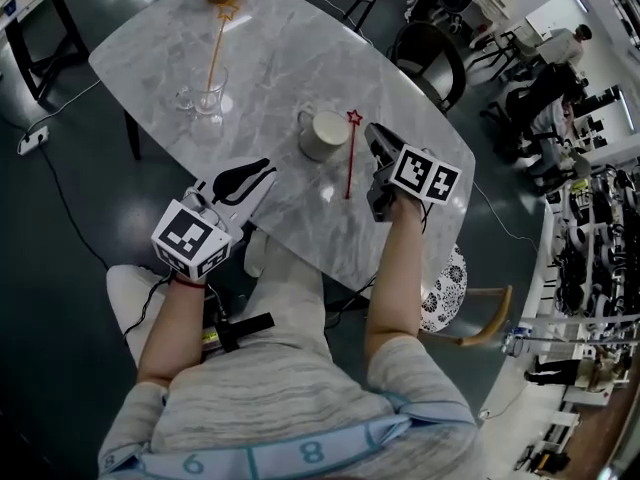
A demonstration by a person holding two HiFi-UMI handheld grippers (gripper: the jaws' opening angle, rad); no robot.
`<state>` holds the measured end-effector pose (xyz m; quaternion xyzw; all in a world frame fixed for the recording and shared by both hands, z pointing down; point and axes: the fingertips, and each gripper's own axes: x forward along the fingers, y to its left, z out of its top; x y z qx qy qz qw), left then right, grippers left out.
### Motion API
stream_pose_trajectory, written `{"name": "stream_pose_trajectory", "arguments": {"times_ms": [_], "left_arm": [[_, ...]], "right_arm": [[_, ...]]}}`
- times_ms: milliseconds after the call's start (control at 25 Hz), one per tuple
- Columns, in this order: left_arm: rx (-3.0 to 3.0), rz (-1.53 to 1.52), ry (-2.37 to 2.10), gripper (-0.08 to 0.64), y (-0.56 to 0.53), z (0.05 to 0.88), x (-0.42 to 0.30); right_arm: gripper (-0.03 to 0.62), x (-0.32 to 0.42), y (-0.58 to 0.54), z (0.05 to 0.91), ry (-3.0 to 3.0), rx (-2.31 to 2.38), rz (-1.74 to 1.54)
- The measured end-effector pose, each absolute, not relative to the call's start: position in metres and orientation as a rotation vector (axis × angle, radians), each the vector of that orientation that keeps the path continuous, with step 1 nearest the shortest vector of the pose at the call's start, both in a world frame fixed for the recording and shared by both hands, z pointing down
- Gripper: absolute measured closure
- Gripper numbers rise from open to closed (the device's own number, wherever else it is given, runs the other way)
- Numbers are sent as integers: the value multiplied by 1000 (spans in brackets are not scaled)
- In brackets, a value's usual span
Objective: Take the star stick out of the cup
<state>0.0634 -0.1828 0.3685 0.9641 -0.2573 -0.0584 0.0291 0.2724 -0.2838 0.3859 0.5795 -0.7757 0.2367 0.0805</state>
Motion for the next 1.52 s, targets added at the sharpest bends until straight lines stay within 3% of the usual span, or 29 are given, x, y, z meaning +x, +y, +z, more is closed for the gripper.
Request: {"name": "stream_pose_trajectory", "arguments": {"times_ms": [480,1120,1520], "left_arm": [[2967,-206,-825,497,-186,366,60],[2924,-194,-951,497,-199,367,29],[2930,-137,-1004,497,-206,374,21]], "right_arm": [[552,171,-262,347,-2569,1542,492],[551,37,-340,346,-2722,1229,526],[540,-7,-396,376,-2660,1201,616]]}}
